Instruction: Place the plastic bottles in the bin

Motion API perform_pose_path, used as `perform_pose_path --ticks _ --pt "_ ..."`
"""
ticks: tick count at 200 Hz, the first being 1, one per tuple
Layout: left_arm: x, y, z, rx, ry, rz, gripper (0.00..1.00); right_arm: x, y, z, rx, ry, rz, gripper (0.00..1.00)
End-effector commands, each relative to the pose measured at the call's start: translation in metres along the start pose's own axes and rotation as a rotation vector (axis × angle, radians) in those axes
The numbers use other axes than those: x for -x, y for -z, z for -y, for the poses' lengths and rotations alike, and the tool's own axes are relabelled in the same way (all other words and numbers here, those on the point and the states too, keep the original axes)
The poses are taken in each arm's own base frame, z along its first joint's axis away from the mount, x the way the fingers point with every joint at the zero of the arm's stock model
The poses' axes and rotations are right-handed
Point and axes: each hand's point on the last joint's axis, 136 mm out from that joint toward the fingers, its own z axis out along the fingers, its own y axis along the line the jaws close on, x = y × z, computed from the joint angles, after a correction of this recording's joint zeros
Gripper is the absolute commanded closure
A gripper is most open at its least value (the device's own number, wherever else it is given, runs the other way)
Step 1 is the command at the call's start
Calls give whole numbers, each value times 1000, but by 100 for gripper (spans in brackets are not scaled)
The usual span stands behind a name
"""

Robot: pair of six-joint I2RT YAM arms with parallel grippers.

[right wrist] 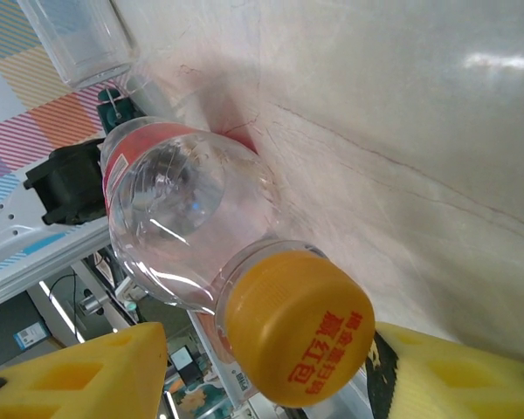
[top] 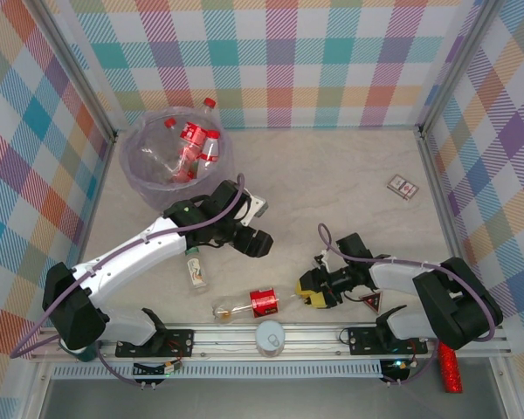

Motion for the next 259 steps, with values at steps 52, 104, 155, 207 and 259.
perform_pose_path --ticks 52,104,155,207,259 --pt "8 2 4 2 -14 27 20 16 -2 -11 1 70 19 41" --pt "10 2 3 9 -17 33 20 10 3 -16 -5 81 19 52" --pt "12 2 2 17 -26 32 20 16 7 -24 -12 109 42 60" --pt "13 1 1 20 -30 35 20 26 9 -19 -54 108 72 50" --pt "0 -9 9 -41 -9 -17 20 55 15 -25 -67 139 149 41"
